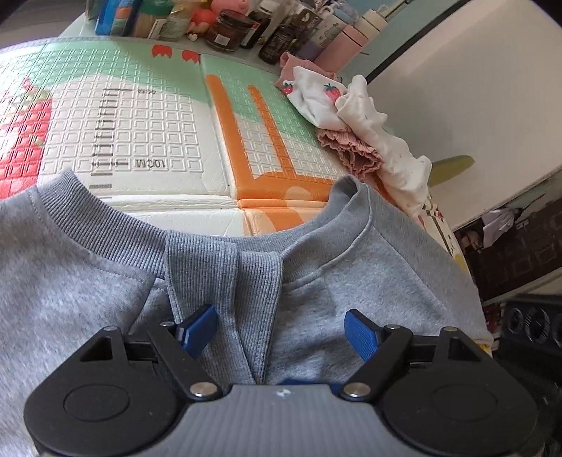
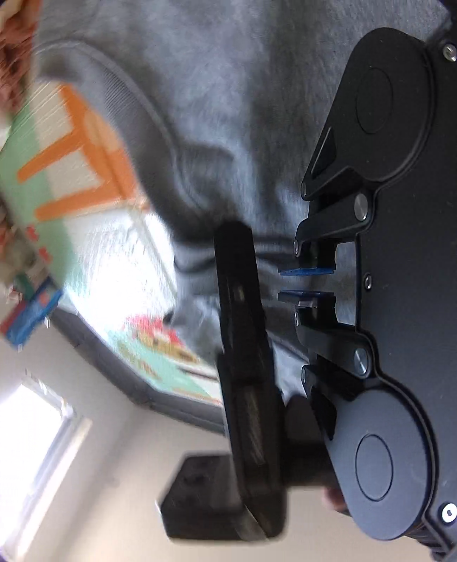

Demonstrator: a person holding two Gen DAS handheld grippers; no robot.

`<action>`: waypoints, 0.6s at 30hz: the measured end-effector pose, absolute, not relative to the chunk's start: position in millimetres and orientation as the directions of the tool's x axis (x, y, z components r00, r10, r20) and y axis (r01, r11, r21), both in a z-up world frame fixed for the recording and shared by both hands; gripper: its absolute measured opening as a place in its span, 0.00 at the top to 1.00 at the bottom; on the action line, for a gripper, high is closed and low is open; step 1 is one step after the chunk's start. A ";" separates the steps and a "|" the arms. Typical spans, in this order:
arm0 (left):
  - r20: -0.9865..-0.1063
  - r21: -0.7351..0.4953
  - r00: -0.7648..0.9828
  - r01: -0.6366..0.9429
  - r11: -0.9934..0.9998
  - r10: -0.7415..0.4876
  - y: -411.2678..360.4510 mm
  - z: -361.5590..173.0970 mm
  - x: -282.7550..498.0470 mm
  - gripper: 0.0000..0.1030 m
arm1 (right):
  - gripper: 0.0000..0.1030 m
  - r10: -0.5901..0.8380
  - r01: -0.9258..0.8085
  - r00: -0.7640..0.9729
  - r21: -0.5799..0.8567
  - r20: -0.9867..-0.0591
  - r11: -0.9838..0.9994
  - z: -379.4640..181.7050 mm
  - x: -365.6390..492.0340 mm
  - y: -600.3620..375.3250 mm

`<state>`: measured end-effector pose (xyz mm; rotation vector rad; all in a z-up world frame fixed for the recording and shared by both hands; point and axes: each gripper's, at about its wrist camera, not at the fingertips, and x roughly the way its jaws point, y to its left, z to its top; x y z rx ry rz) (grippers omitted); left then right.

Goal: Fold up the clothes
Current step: 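Pinch the collar fold with the right gripper and tuck it down, then release the collar and move the right gripper to the sweatshirt sleeve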

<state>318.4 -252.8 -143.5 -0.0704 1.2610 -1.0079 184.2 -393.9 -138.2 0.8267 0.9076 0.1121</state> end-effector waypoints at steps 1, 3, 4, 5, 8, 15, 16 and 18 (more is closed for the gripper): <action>-0.749 -0.559 -0.047 0.580 0.592 -0.661 -251.8 -143.7 319.4 0.20 | 0.92 0.426 0.232 0.627 0.678 -0.652 0.697 -136.4 184.8 -390.1; -0.748 -0.564 -0.050 0.572 0.595 -0.662 -251.4 -144.0 320.2 0.20 | 0.92 0.443 0.214 0.617 0.680 -0.651 0.701 -134.2 186.1 -383.1; -0.748 -0.565 -0.050 0.569 0.597 -0.661 -251.5 -144.1 320.4 0.20 | 0.92 0.442 0.220 0.614 0.680 -0.654 0.700 -136.6 187.0 -381.4; -0.750 -0.564 -0.050 0.569 0.598 -0.659 -252.0 -144.0 320.3 0.20 | 0.92 0.441 0.227 0.611 0.679 -0.657 0.698 -139.0 187.6 -380.2; -0.762 -0.547 -0.046 0.580 0.604 -0.646 -254.6 -143.7 317.5 0.20 | 0.98 0.436 0.255 0.602 0.677 -0.670 0.690 -146.4 188.0 -380.3; -0.764 -0.542 -0.042 0.583 0.605 -0.644 -253.4 -140.1 314.6 0.20 | 0.99 0.426 0.300 0.585 0.672 -0.690 0.677 -157.0 185.1 -380.5; -0.759 -0.550 -0.044 0.578 0.603 -0.650 -252.0 -139.2 315.0 0.20 | 0.97 0.419 0.293 0.592 0.667 -0.689 0.685 -151.1 180.8 -381.5; -0.751 -0.565 -0.051 0.566 0.600 -0.659 -249.0 -136.7 315.4 0.20 | 0.95 0.404 0.279 0.604 0.657 -0.687 0.701 -139.4 172.0 -383.5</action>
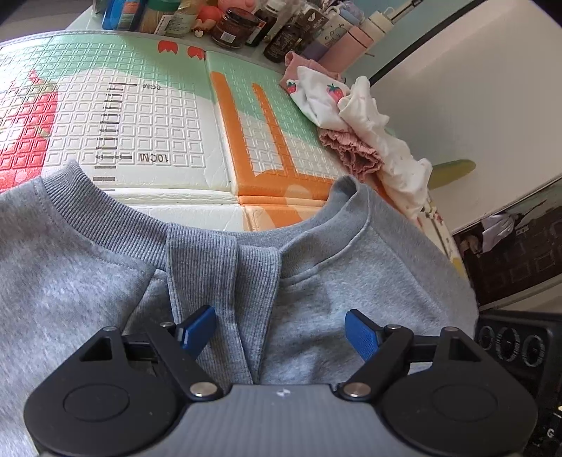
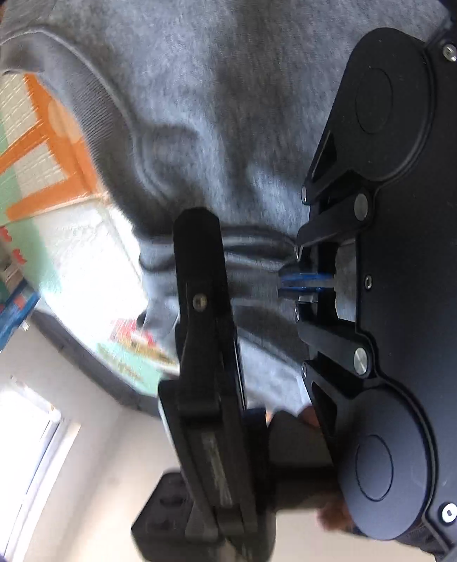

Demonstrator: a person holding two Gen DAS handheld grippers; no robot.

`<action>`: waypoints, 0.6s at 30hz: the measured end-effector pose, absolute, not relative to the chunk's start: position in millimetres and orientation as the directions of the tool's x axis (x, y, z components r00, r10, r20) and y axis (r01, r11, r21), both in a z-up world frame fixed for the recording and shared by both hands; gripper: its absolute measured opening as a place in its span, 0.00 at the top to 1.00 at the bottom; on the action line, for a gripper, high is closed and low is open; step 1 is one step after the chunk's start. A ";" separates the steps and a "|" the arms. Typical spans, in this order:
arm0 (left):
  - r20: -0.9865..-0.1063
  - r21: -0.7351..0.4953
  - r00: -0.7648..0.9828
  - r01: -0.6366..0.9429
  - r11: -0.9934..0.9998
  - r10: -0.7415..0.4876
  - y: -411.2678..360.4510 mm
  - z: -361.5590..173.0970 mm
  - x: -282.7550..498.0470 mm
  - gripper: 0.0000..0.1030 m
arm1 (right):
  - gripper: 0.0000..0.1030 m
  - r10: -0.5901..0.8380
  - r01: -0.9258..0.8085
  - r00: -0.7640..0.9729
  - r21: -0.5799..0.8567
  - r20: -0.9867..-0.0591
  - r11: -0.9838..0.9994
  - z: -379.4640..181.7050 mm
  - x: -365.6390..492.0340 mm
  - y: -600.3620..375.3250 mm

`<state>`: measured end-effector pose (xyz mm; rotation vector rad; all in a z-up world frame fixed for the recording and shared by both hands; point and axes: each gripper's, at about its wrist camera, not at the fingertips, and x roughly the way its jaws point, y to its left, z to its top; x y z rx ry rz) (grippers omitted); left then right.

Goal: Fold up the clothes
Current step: 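Release the collar and move the right gripper to the sweatshirt sleeve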

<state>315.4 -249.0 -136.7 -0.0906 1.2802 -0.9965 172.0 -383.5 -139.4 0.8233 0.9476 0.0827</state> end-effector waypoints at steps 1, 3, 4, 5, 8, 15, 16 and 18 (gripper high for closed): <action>-0.747 -0.569 -0.051 0.565 0.598 -0.662 -247.8 -134.2 315.1 0.20 | 0.94 0.396 0.272 0.610 0.651 -0.686 0.708 -133.6 167.6 -384.5; -0.740 -0.567 -0.041 0.574 0.590 -0.671 -246.1 -126.6 312.7 0.19 | 0.85 0.382 0.258 0.623 0.640 -0.683 0.724 -121.9 158.9 -386.4; -0.738 -0.562 -0.032 0.581 0.588 -0.674 -245.6 -121.8 310.9 0.19 | 0.82 0.374 0.251 0.629 0.634 -0.681 0.731 -116.0 154.5 -387.4; -0.737 -0.556 -0.023 0.588 0.587 -0.675 -245.3 -116.5 308.8 0.19 | 0.78 0.367 0.245 0.636 0.628 -0.679 0.739 -110.2 150.1 -388.4; -0.736 -0.534 0.009 0.607 0.589 -0.677 -244.1 -100.4 300.6 0.16 | 0.67 0.345 0.225 0.654 0.609 -0.673 0.761 -92.6 137.0 -391.3; -0.746 -0.423 0.101 0.692 0.585 -0.658 -244.8 -67.4 262.0 0.08 | 0.52 0.222 0.278 0.677 0.523 -0.702 0.806 -59.0 92.9 -420.6; -0.740 -0.418 0.103 0.703 0.575 -0.664 -245.5 -65.1 254.7 0.07 | 0.50 0.193 0.300 0.677 0.506 -0.710 0.809 -55.2 82.2 -428.6; -0.726 -0.413 0.107 0.722 0.555 -0.679 -247.4 -61.5 239.3 0.07 | 0.45 0.142 0.346 0.681 0.487 -0.718 0.802 -50.5 61.7 -445.4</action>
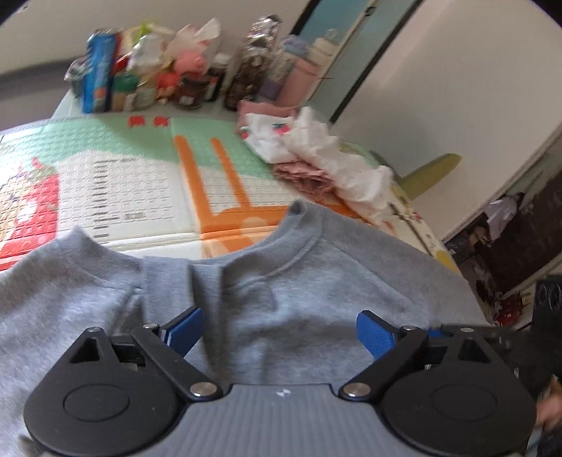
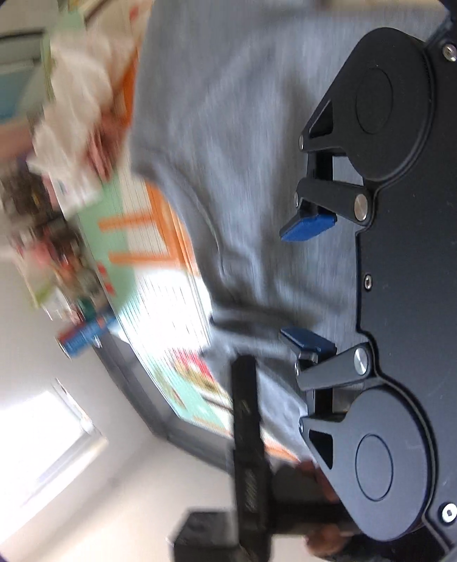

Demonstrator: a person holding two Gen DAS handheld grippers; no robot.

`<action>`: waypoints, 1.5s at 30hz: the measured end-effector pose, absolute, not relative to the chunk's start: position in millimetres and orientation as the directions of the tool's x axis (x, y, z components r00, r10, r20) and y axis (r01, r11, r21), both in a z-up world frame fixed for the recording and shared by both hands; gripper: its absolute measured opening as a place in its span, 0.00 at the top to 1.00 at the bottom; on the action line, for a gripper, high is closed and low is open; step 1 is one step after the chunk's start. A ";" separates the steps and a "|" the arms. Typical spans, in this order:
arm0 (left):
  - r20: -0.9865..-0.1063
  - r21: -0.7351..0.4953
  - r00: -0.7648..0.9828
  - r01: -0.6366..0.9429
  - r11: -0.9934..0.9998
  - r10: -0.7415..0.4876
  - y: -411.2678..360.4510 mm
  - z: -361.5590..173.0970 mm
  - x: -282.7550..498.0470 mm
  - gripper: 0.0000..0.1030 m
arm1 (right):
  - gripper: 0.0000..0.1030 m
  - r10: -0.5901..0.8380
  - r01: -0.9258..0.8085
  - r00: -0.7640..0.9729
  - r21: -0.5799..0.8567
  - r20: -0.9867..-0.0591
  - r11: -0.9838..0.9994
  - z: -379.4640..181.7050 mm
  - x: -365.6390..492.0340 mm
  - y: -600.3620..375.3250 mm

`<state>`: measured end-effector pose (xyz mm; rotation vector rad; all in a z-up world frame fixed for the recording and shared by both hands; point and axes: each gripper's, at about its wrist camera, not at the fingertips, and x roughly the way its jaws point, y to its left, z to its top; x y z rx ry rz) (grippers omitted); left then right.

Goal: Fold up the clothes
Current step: 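Release the collar and move the right gripper to the sweatshirt sleeve, then close the right gripper on the grey sleeve cuff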

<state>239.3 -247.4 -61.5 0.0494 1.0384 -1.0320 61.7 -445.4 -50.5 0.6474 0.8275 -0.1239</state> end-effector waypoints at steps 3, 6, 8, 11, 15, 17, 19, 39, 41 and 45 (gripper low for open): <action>-0.714 -0.390 0.122 0.748 0.536 -0.690 -253.8 -58.0 213.1 0.06 | 0.42 0.072 0.405 0.685 0.461 -0.725 0.789 -44.5 31.9 -469.3; -0.702 -0.366 0.129 0.778 0.511 -0.700 -265.1 -57.1 183.6 0.06 | 0.35 -0.008 0.462 0.682 0.423 -0.731 0.780 -38.9 2.2 -492.0; -0.702 -0.351 0.122 0.797 0.490 -0.701 -275.4 -57.3 163.1 0.06 | 0.30 -0.063 0.501 0.676 0.396 -0.734 0.770 -36.3 -18.2 -507.8; -0.704 -0.358 0.090 0.813 0.460 -0.705 -291.1 -59.6 136.2 0.06 | 0.28 -0.121 0.567 0.662 0.389 -0.740 0.726 -38.0 -54.3 -530.6; -0.697 -0.371 0.056 0.825 0.426 -0.715 -312.0 -62.1 107.2 0.06 | 0.28 -0.192 0.651 0.633 0.381 -0.750 0.656 -42.7 -102.7 -560.8; -0.704 -0.362 0.047 0.835 0.415 -0.708 -324.4 -63.5 94.0 0.06 | 0.28 -0.227 0.690 0.615 0.376 -0.755 0.619 -45.4 -127.0 -575.6; -0.710 -0.351 0.037 0.847 0.400 -0.703 -336.9 -65.1 81.3 0.06 | 0.28 -0.260 0.726 0.592 0.365 -0.763 0.583 -50.1 -151.6 -588.9; -0.791 -0.245 0.053 0.886 0.395 -0.610 -444.6 -93.8 18.1 0.06 | 0.27 -0.352 0.841 0.539 0.464 -0.765 0.279 -98.0 -361.0 -732.7; -0.799 -0.233 0.058 0.888 0.397 -0.599 -451.2 -96.9 16.2 0.06 | 0.26 -0.336 0.834 0.551 0.495 -0.764 0.243 -106.6 -379.8 -751.8; -0.811 -0.207 0.073 0.892 0.401 -0.581 -462.8 -101.2 13.5 0.06 | 0.26 -0.306 0.840 0.543 0.508 -0.782 0.193 -125.5 -407.9 -782.8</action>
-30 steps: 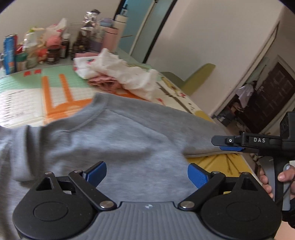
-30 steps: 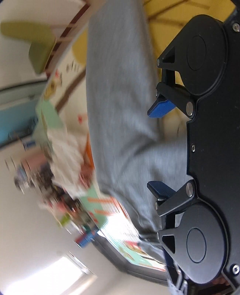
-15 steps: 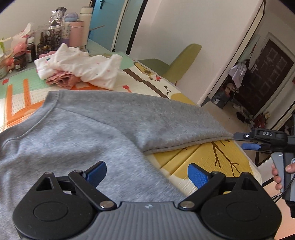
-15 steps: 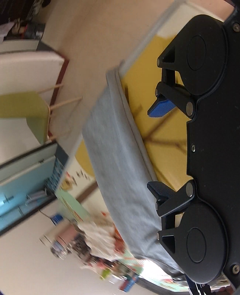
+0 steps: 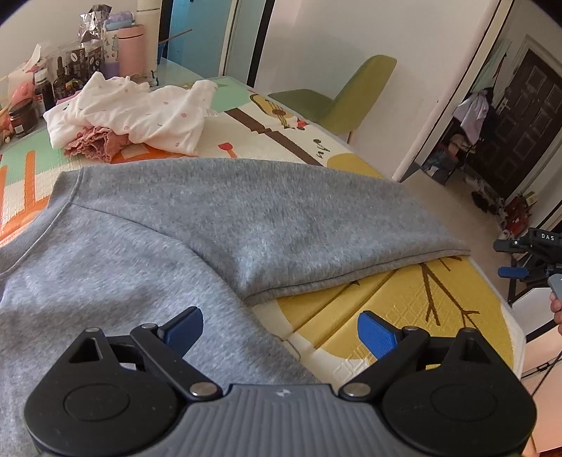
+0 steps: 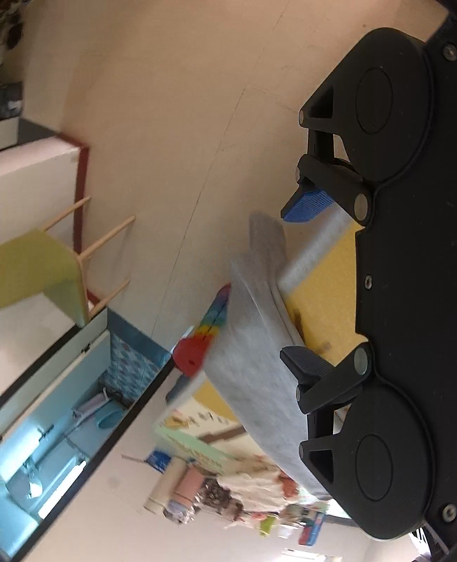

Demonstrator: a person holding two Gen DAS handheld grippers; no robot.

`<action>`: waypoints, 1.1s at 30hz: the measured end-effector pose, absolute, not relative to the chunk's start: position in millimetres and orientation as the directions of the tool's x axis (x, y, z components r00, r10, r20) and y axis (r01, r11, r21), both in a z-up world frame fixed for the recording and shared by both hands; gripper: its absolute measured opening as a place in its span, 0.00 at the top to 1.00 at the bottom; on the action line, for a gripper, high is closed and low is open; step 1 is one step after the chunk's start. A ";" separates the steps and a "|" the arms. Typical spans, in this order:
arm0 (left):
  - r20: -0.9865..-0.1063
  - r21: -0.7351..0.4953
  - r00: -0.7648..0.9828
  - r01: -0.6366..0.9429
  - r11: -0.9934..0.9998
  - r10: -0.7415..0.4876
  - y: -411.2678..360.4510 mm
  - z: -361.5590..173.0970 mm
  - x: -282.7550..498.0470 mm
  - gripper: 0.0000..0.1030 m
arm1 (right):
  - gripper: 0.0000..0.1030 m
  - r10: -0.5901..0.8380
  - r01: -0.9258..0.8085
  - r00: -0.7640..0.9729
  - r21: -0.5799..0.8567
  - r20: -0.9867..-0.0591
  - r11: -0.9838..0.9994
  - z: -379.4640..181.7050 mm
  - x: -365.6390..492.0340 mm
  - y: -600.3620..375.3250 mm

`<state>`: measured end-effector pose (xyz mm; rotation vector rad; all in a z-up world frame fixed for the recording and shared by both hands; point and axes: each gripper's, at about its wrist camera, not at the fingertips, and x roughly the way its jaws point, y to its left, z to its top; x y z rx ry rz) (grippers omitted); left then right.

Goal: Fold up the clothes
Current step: 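Close the right gripper on the grey sleeve cuff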

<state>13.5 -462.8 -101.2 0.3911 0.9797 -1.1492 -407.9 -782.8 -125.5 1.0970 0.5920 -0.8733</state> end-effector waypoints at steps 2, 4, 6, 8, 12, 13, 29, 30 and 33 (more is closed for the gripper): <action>-0.816 -0.193 0.083 0.893 0.406 -0.571 -468.8 -103.5 13.4 0.06 | 0.26 -0.282 0.844 0.536 0.508 -0.796 0.171 -136.7 -419.0 -797.1; -0.826 -0.182 0.090 0.892 0.414 -0.557 -475.1 -106.9 14.6 0.06 | 0.26 -0.251 0.840 0.542 0.523 -0.802 0.141 -150.5 -428.3 -810.6; -0.835 -0.182 0.087 0.888 0.422 -0.543 -480.8 -111.1 16.6 0.06 | 0.26 -0.223 0.827 0.561 0.553 -0.797 0.103 -165.8 -435.6 -822.2; -0.842 -0.180 0.085 0.887 0.426 -0.533 -485.6 -114.3 17.5 0.06 | 0.26 -0.205 0.813 0.578 0.579 -0.789 0.063 -180.6 -438.5 -830.8; -0.850 -0.164 0.087 0.894 0.417 -0.520 -492.9 -118.2 16.5 0.06 | 0.26 -0.178 0.784 0.609 0.621 -0.773 -0.017 -208.5 -439.2 -844.4; -0.851 -0.159 0.086 0.897 0.412 -0.517 -494.4 -118.7 15.8 0.06 | 0.26 -0.168 0.775 0.618 0.631 -0.768 -0.039 -215.4 -438.4 -846.8; -0.855 -0.148 0.089 0.902 0.406 -0.511 -501.3 -122.2 20.8 0.06 | 0.25 -0.178 0.473 0.765 0.728 -0.619 -0.496 -298.1 -440.4 -837.1; -0.855 -0.149 0.090 0.901 0.408 -0.510 -500.9 -122.2 21.8 0.06 | 0.30 -0.192 0.459 0.766 0.731 -0.614 -0.505 -300.4 -438.8 -836.2; -0.854 -0.150 0.094 0.898 0.414 -0.512 -499.5 -122.0 25.5 0.06 | 0.68 -0.237 0.422 0.764 0.742 -0.600 -0.520 -305.3 -433.9 -834.1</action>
